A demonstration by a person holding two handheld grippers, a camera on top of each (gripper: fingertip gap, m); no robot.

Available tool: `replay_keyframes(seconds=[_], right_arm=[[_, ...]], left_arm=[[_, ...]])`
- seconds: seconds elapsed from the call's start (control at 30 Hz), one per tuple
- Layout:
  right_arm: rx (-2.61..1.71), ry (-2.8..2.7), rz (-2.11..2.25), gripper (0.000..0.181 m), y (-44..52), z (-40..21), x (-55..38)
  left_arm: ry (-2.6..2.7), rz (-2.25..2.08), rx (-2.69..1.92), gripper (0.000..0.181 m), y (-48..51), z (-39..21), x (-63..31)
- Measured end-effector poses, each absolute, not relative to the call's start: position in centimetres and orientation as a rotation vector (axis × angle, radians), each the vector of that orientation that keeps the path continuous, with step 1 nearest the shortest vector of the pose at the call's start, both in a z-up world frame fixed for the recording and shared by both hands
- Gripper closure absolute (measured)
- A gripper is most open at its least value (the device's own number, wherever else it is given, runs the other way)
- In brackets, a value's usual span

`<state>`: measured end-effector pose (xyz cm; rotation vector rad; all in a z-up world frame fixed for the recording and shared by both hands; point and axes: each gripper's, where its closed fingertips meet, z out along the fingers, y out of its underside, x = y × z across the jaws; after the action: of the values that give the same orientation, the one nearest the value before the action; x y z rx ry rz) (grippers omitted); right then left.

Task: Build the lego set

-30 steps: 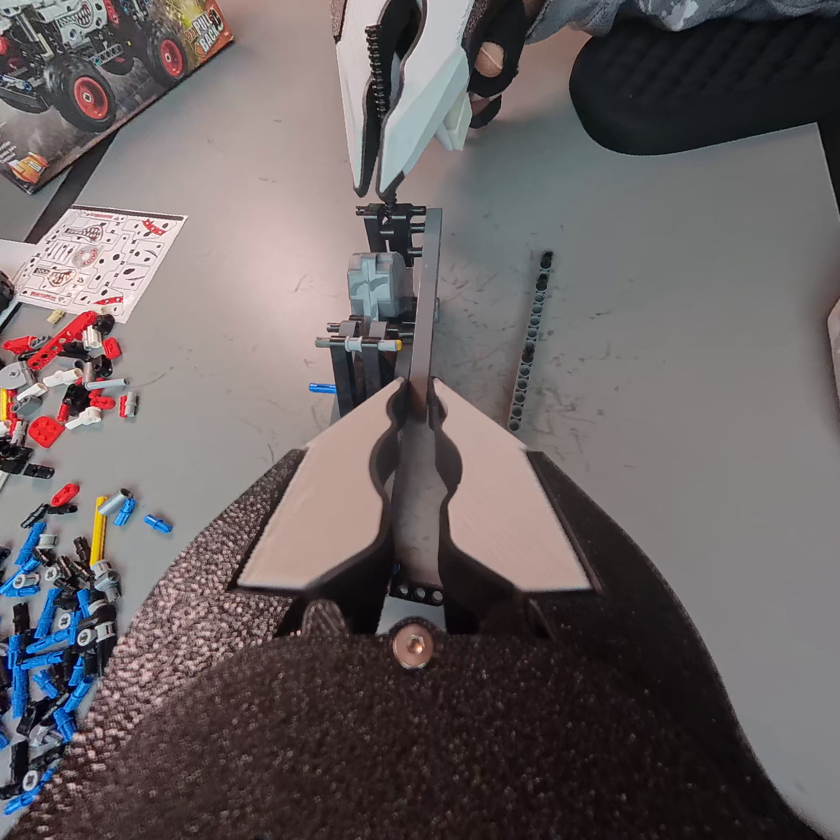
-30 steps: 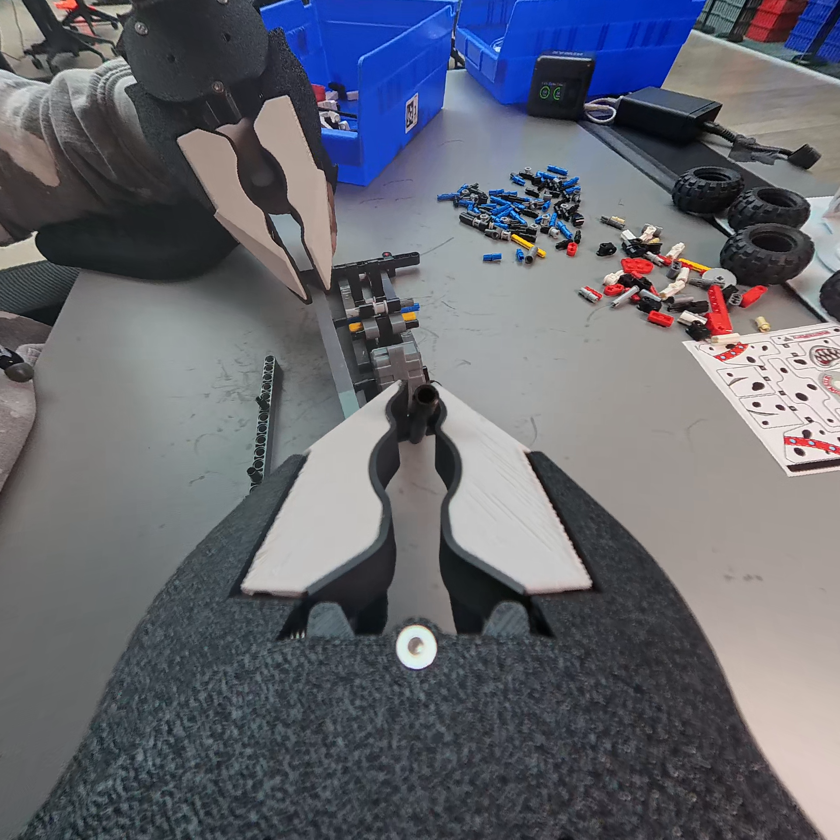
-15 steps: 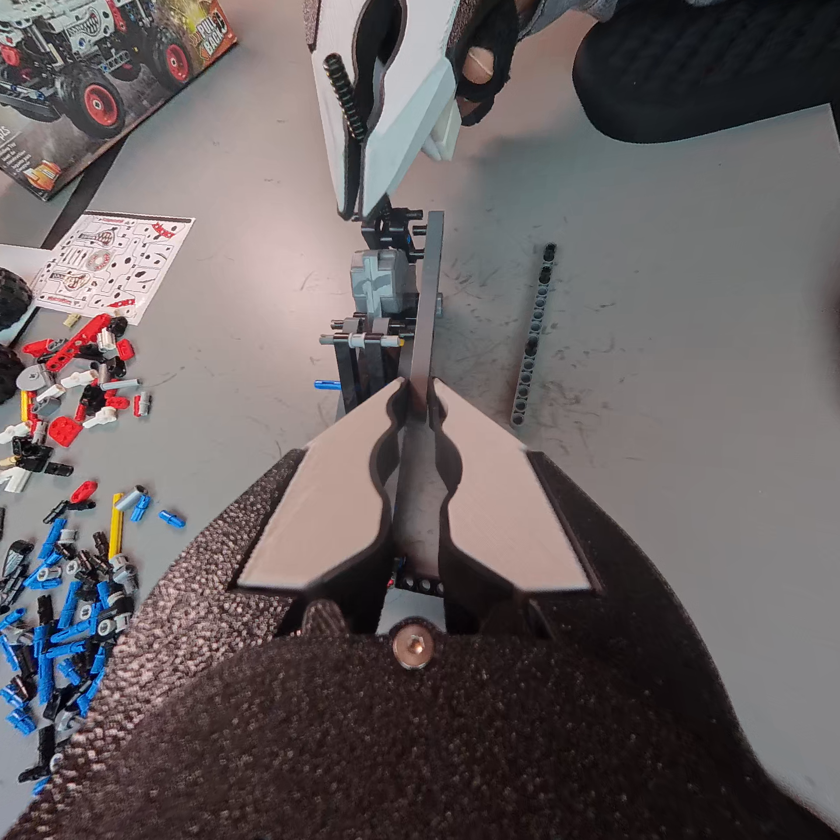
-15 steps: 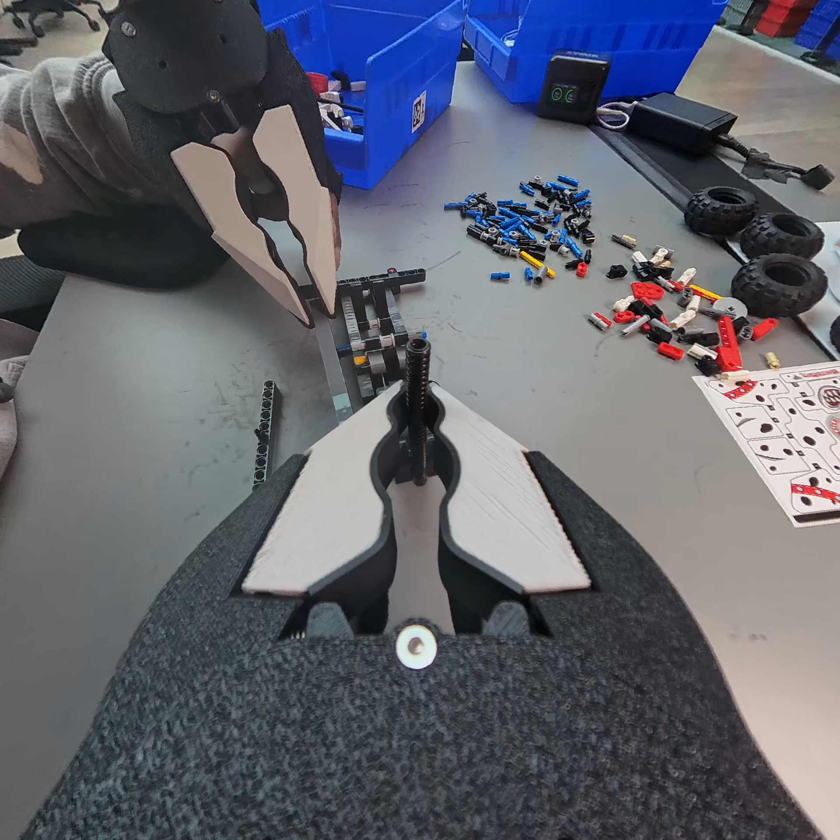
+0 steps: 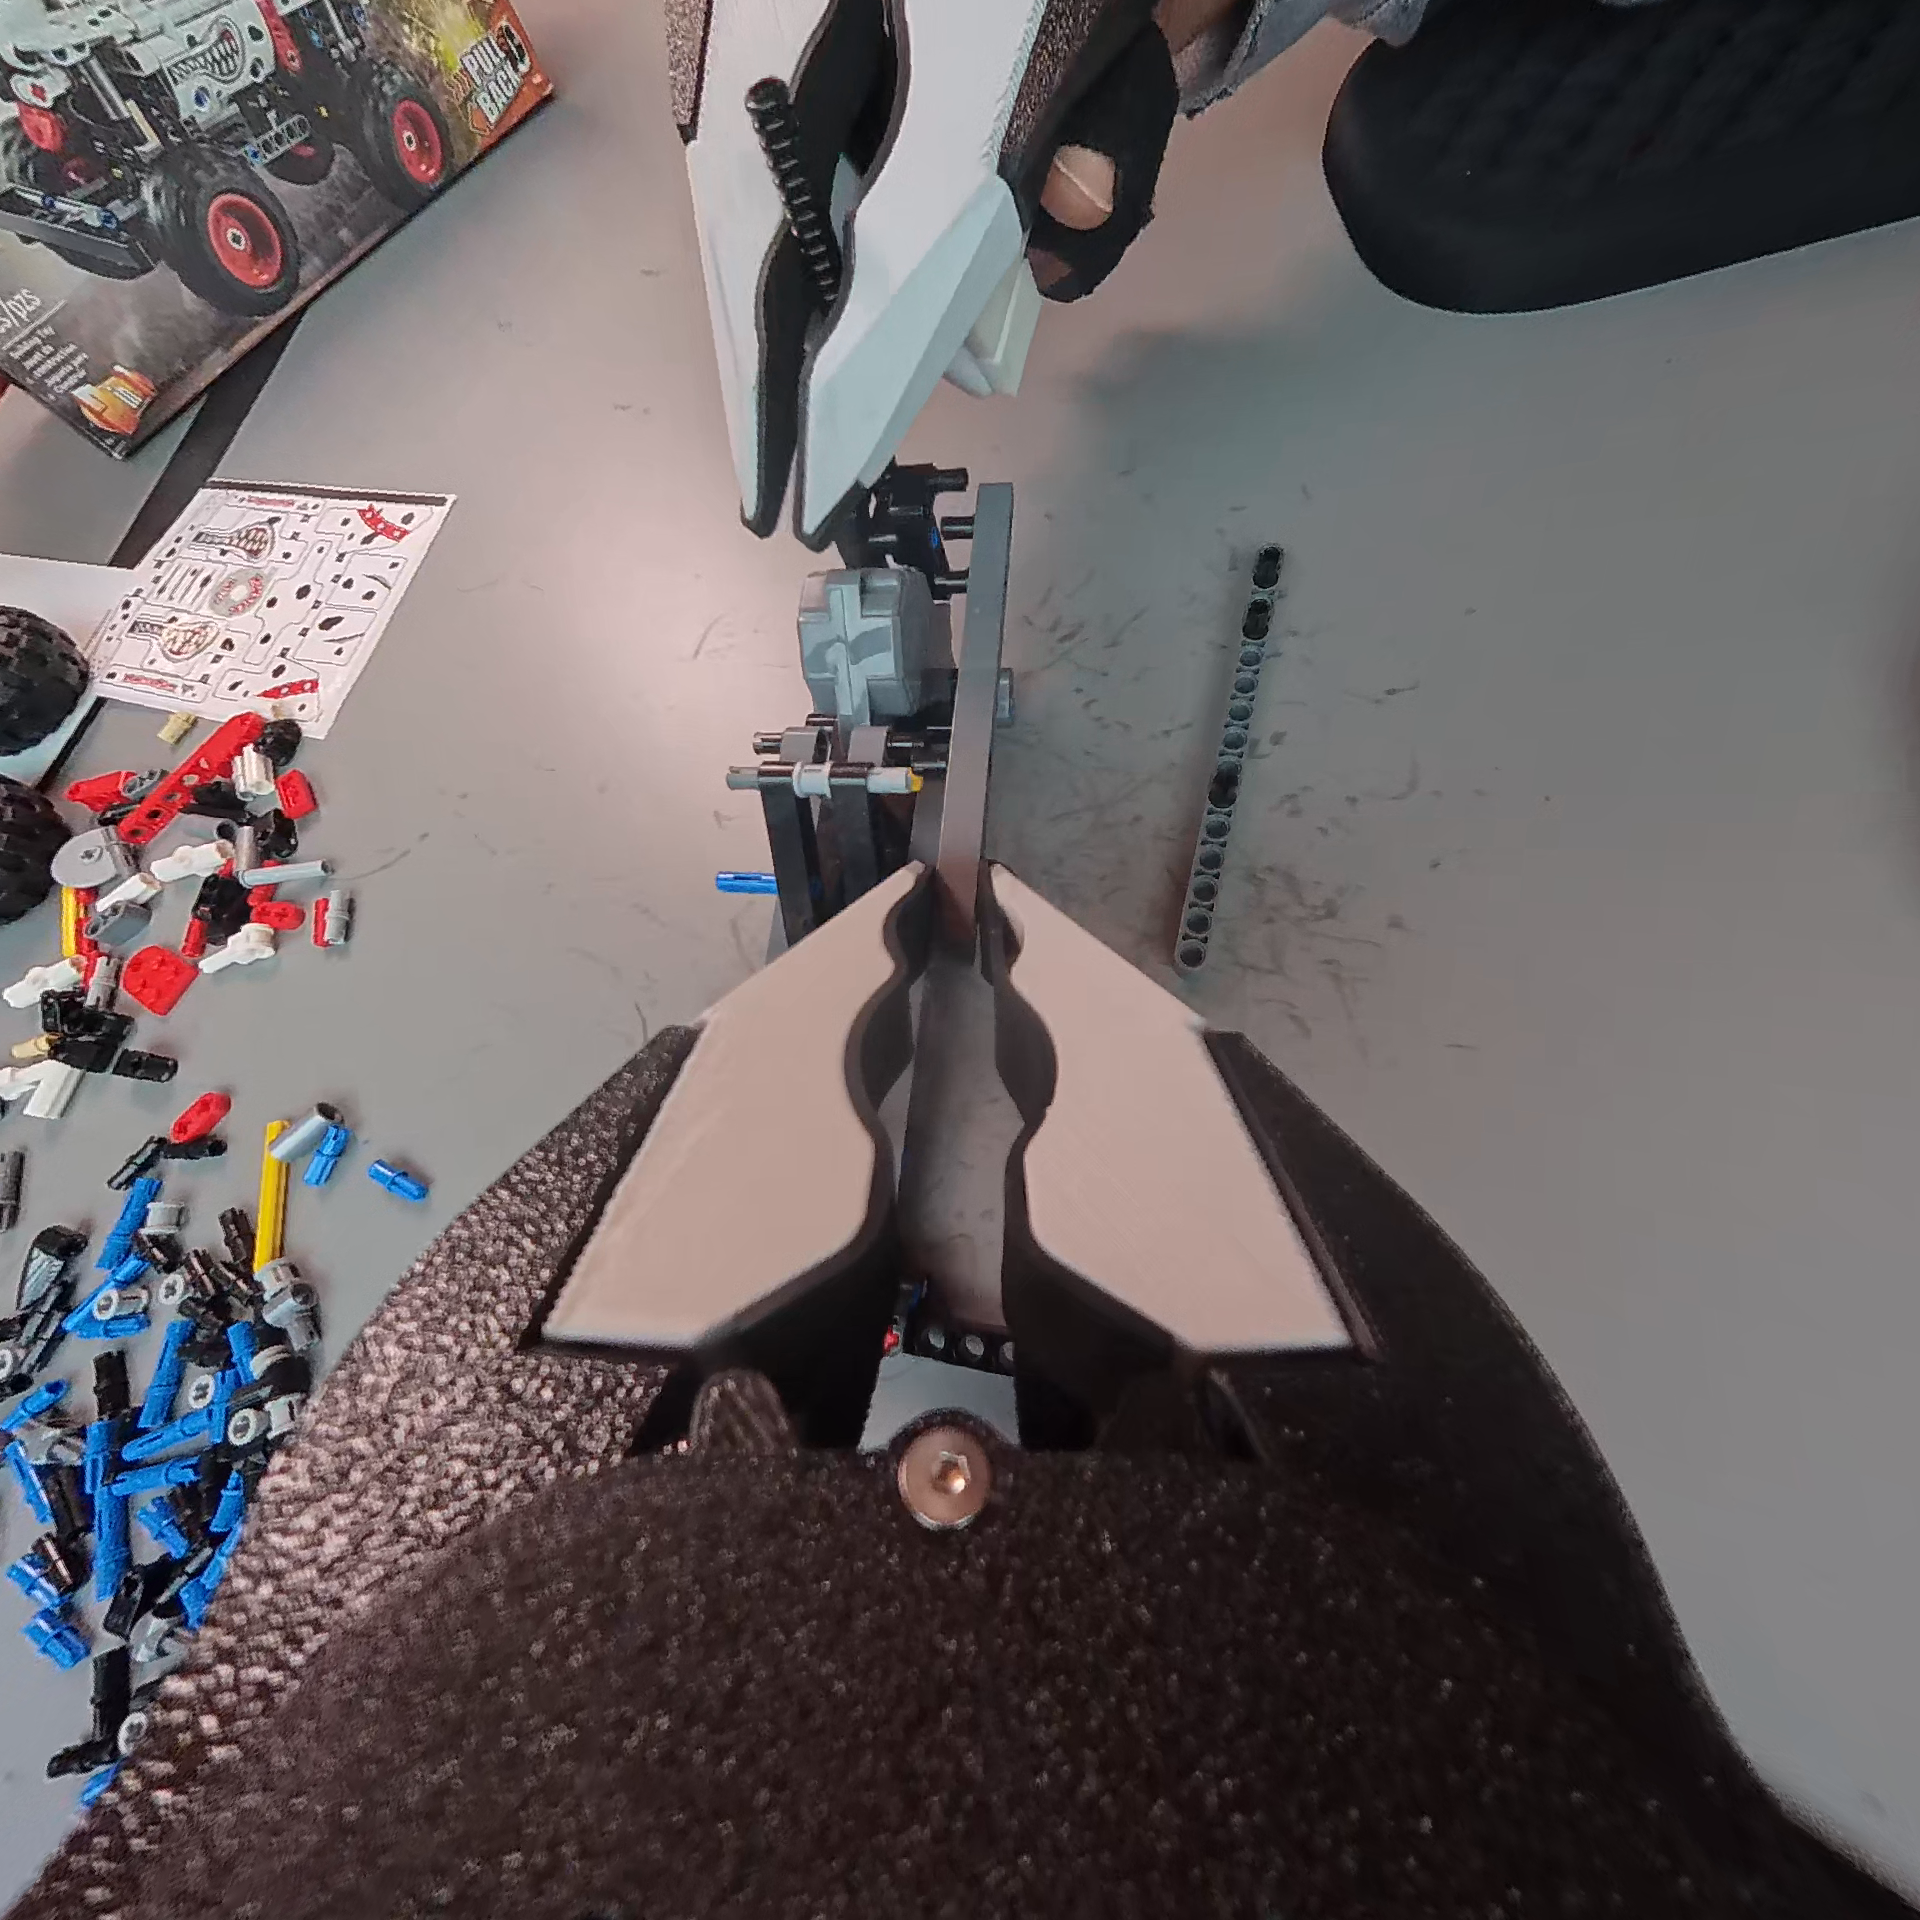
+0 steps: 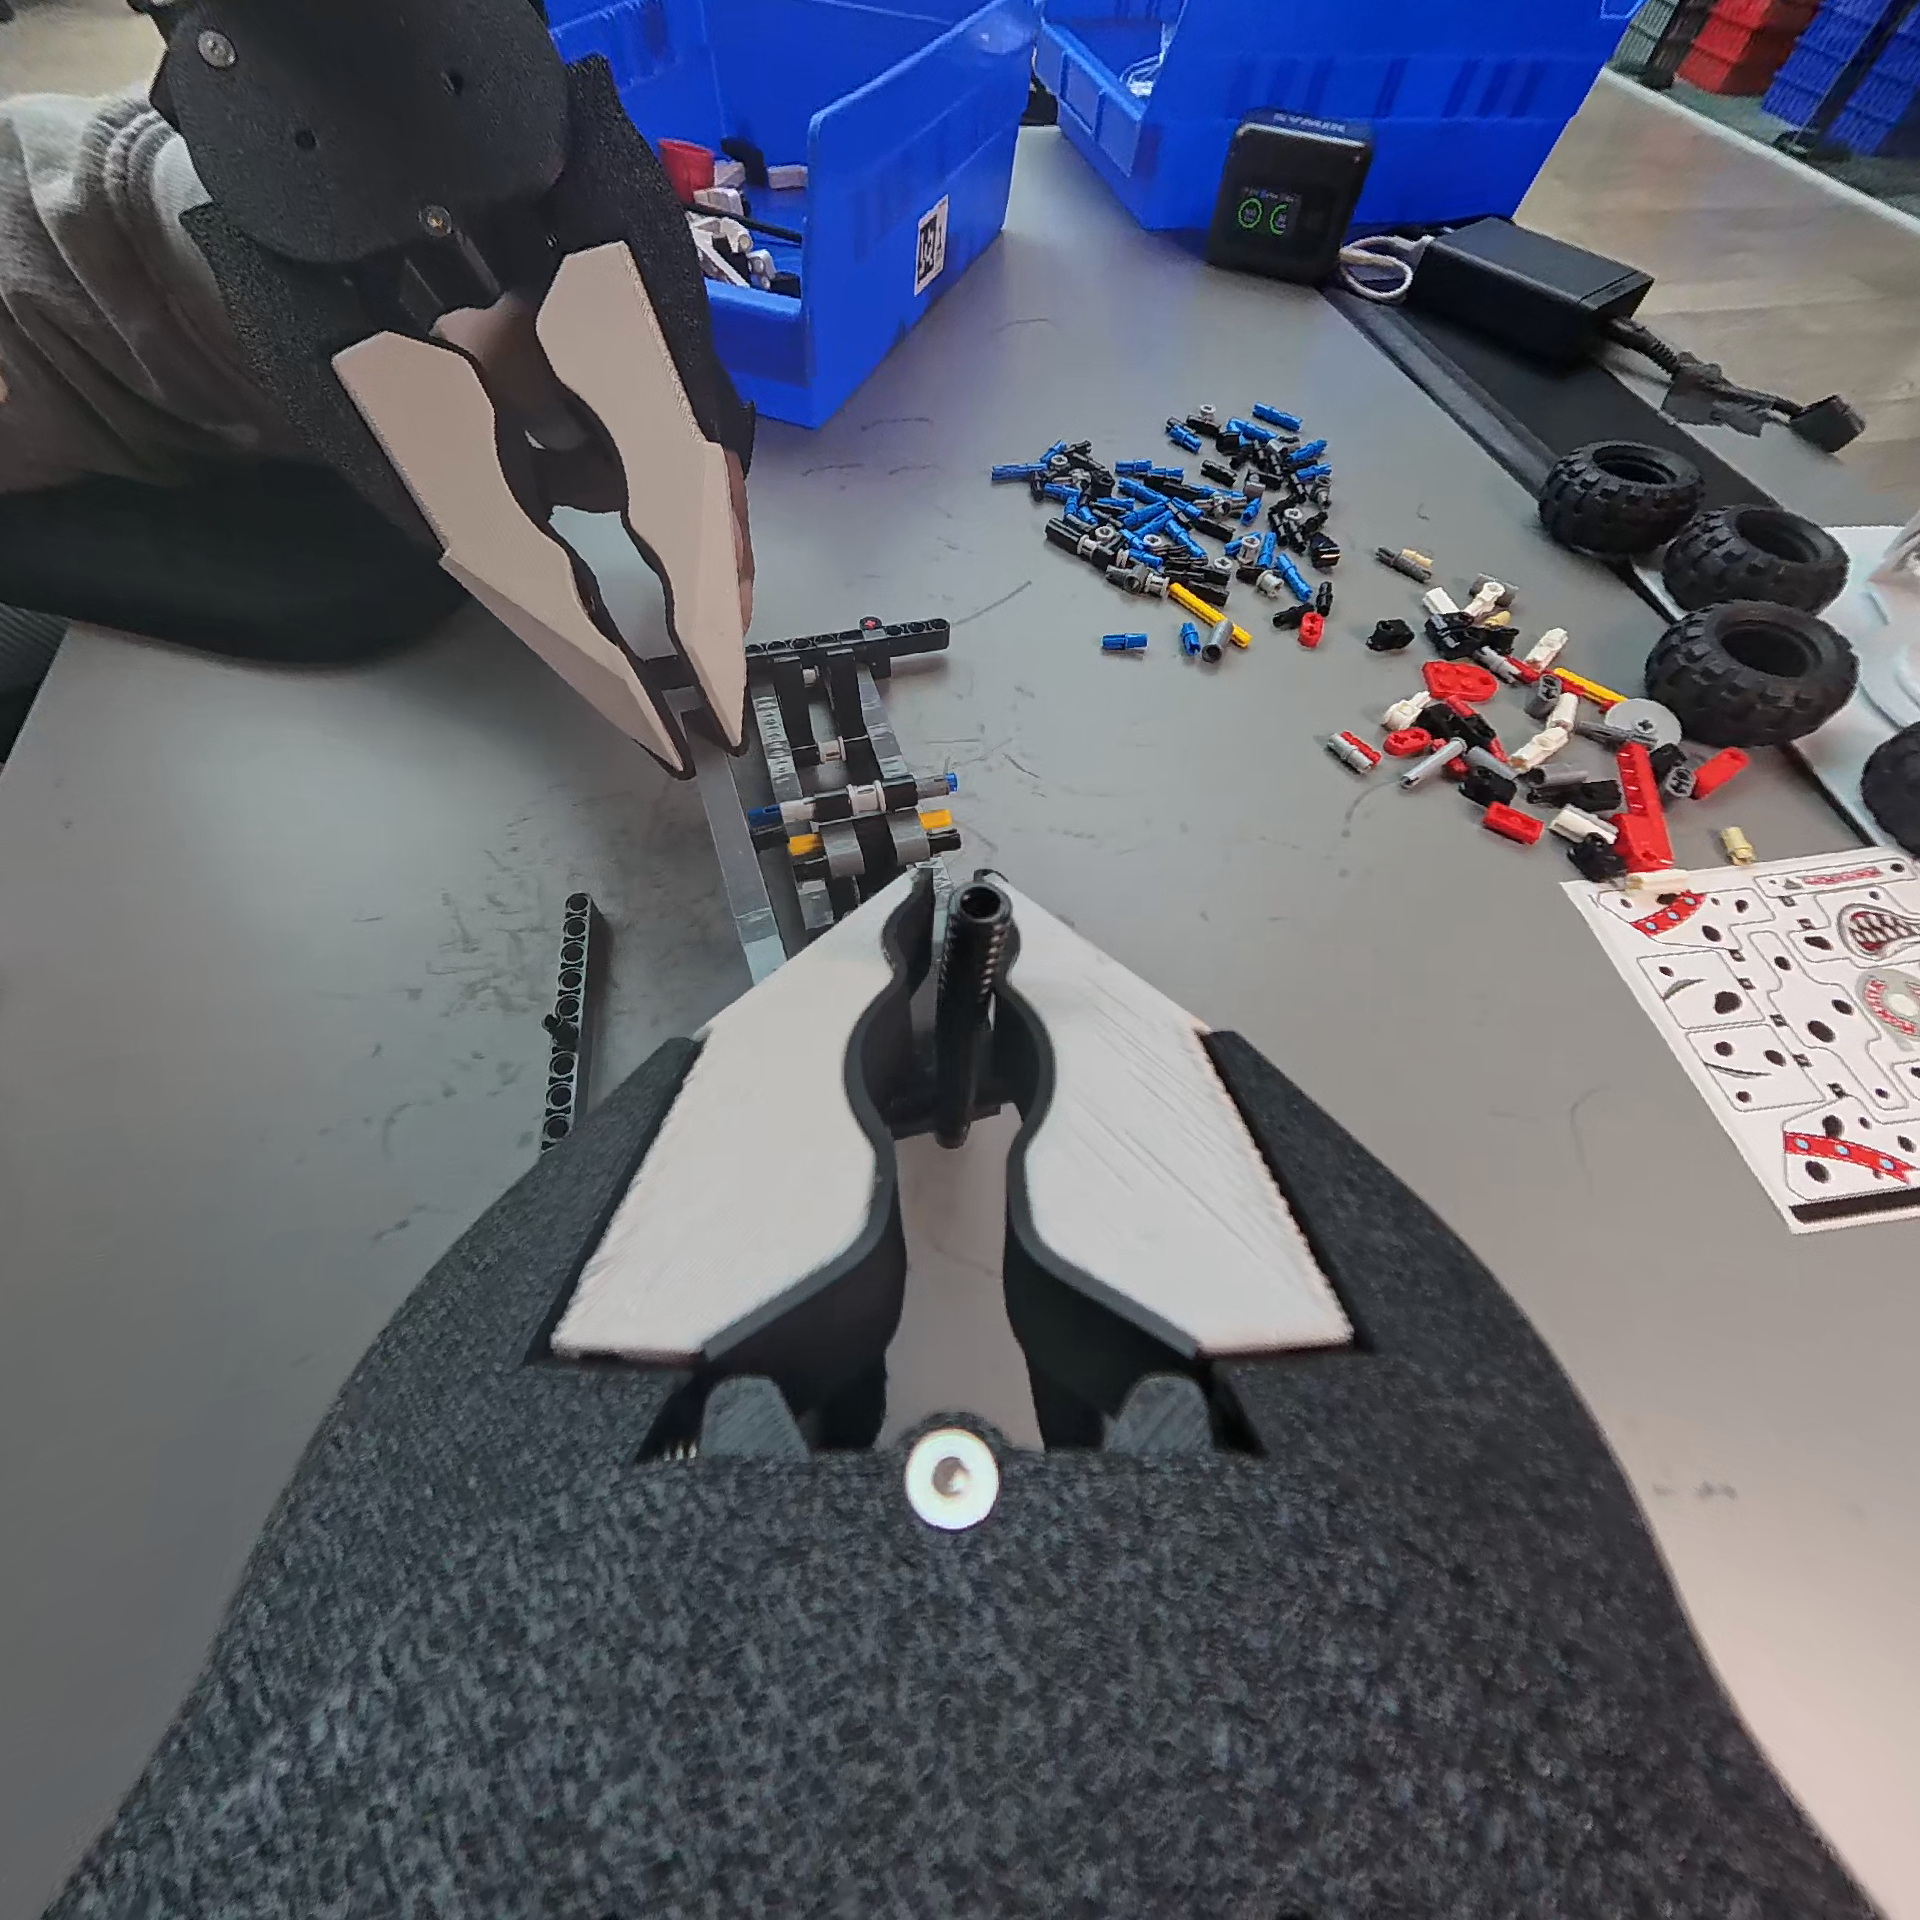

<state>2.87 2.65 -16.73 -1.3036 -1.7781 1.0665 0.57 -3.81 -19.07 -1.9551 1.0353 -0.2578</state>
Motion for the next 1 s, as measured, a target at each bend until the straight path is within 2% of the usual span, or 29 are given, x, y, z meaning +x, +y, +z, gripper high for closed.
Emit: replay_keyframes(seconds=[0.3, 0.5, 1.0], right_arm=[[-1.325, -1.772, 1.015, 0.160, 3.0, -16.9, 3.2], [-1.338, -1.755, 0.964, 0.159, 3.3, -16.6, 3.1], [-1.336, -1.890, 0.513, 0.181, 3.1, -17.8, -1.3]], left_arm=[[1.027, -0.262, -1.956, 0.171, -3.8, -19.1, 0.5], [1.026, -0.261, -1.956, 0.171, -3.7, -19.2, 0.5], [1.033, -0.257, -1.945, 0.171, -4.1, -18.8, 0.3]])
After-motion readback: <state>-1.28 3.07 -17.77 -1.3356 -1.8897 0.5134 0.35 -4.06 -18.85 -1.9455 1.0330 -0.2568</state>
